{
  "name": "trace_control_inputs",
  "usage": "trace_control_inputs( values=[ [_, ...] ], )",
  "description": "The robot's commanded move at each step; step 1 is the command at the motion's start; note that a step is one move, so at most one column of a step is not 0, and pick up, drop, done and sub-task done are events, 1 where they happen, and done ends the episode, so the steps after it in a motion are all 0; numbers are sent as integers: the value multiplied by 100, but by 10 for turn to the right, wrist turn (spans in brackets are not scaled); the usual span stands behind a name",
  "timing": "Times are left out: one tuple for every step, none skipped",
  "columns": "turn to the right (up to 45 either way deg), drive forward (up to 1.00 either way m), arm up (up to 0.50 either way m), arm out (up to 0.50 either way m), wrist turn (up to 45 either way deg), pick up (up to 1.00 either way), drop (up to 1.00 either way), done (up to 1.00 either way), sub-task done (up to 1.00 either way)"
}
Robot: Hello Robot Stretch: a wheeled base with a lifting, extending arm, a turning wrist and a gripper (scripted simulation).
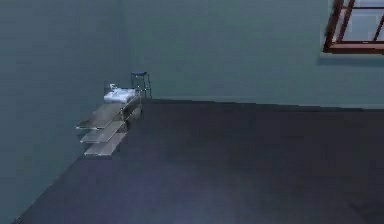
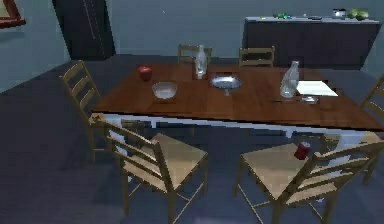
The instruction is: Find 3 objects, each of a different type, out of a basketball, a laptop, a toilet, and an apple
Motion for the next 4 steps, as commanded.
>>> trace_control_inputs(
  values=[
    [0,75,0,0,0,0,0,0,0],
    [450,0,0,0,0,0,0,0,0],
    [180,0,0,0,0,0,0,0,0],
    [0,90,0,0,0,0,0,0,0]
  ],
)
